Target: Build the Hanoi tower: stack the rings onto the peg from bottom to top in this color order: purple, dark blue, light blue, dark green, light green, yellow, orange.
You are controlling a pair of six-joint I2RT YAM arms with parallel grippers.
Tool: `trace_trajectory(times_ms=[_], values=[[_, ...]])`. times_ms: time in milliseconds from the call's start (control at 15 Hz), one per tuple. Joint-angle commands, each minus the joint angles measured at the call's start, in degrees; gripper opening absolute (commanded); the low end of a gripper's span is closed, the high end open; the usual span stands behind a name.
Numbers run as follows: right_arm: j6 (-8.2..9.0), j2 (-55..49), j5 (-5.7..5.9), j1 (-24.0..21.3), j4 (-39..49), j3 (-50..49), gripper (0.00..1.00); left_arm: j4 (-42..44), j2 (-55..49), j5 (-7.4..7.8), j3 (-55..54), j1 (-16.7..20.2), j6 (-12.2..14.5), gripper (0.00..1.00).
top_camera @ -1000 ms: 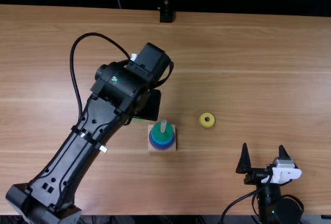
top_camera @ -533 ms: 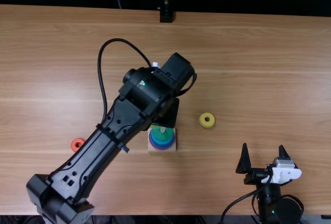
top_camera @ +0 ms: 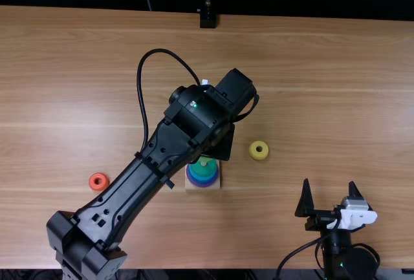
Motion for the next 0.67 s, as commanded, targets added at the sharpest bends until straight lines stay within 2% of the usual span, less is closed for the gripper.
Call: trace_trajectory(times_ms=[0, 600], values=[[-0.30, -0.40, -0.18, -0.62, -0.47, -0.40, 1.00, -0.16, 0.81, -0.36, 1.56, -0.60, -1.41, 0.00], [-0.30, -0.40, -0.07, -0.62, -0.47, -0.40, 1.00, -0.16, 1.08, -0.26, -0.55, -1.31, -1.62, 0.00]])
